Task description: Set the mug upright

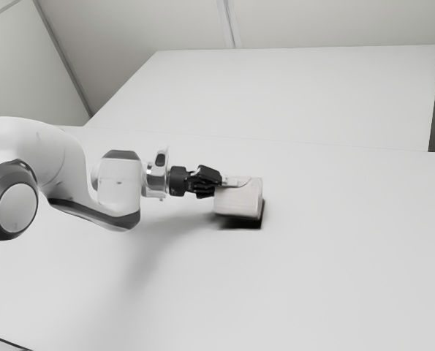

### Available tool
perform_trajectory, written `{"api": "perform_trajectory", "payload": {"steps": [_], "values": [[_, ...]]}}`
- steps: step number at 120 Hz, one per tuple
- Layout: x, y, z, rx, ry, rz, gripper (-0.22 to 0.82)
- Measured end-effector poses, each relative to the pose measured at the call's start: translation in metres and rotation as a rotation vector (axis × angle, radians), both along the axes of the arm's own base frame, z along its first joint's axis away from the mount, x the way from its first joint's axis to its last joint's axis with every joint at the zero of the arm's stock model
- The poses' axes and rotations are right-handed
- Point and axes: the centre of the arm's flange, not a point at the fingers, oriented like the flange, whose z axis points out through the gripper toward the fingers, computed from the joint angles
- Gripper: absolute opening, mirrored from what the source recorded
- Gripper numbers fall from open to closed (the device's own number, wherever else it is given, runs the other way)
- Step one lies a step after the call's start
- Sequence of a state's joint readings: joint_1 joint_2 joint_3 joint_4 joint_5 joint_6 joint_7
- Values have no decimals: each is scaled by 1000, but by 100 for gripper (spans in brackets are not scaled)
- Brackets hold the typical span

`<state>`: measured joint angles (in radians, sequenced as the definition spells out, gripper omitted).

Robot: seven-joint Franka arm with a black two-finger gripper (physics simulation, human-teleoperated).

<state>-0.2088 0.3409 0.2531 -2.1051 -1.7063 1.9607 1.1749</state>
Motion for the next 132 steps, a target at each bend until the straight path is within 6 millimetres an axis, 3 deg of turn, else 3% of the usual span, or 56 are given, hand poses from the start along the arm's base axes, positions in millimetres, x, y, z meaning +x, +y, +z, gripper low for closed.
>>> {"api": "perform_trajectory", "payload": {"steps": [16,32,39,44,70,85,101,109,132], "values": [[6,-3,13,1,-43,-4,-14],[19,-7,68,62,-155,-43,-15],[20,-2,98,185,-210,-100,-16],[19,2,106,295,-228,-139,-16],[18,39,114,919,-184,-378,-17],[19,50,117,1113,-101,-424,-17],[14,52,110,1196,27,-409,-17],[3,49,107,1205,92,-392,-17],[-62,18,112,1186,213,-336,-17]]}}
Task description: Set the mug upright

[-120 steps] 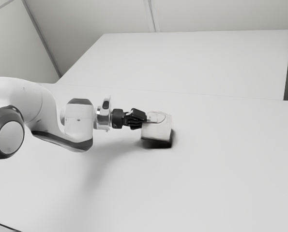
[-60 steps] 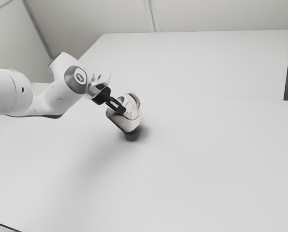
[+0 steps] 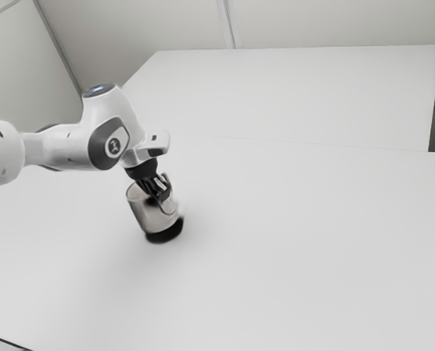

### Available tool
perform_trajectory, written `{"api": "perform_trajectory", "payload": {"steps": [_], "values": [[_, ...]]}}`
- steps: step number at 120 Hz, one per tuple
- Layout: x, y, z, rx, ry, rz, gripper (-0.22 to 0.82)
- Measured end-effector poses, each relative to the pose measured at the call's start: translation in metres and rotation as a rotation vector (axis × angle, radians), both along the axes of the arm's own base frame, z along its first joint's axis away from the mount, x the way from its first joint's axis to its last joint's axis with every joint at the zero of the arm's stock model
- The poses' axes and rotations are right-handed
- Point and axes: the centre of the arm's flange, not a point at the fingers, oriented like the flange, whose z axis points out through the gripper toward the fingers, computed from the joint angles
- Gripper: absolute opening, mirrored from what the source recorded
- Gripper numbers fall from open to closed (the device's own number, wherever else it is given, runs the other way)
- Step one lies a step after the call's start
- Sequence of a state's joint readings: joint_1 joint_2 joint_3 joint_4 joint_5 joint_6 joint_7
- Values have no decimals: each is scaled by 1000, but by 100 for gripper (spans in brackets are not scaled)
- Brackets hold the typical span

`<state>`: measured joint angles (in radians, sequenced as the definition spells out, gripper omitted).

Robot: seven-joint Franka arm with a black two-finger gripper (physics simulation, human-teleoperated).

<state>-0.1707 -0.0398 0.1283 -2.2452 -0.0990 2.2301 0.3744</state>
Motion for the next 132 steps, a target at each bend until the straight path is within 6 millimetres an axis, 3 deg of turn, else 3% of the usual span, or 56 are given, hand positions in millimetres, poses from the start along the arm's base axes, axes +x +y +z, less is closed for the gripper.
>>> {"api": "perform_trajectory", "payload": {"steps": [22,49,70,88,98,105,117,125,132], "values": [[-33,-39,-17,21,59,81,-17],[-40,-37,-33,31,81,247,-17],[-39,-38,-34,21,81,336,21],[-39,-36,-28,14,73,393,40],[-41,-33,1,-5,31,418,47],[-38,-32,34,-23,-4,428,50],[-21,-31,105,-49,-56,437,53],[-6,-33,163,-65,-97,428,55],[19,-39,218,-75,-140,406,56]]}}
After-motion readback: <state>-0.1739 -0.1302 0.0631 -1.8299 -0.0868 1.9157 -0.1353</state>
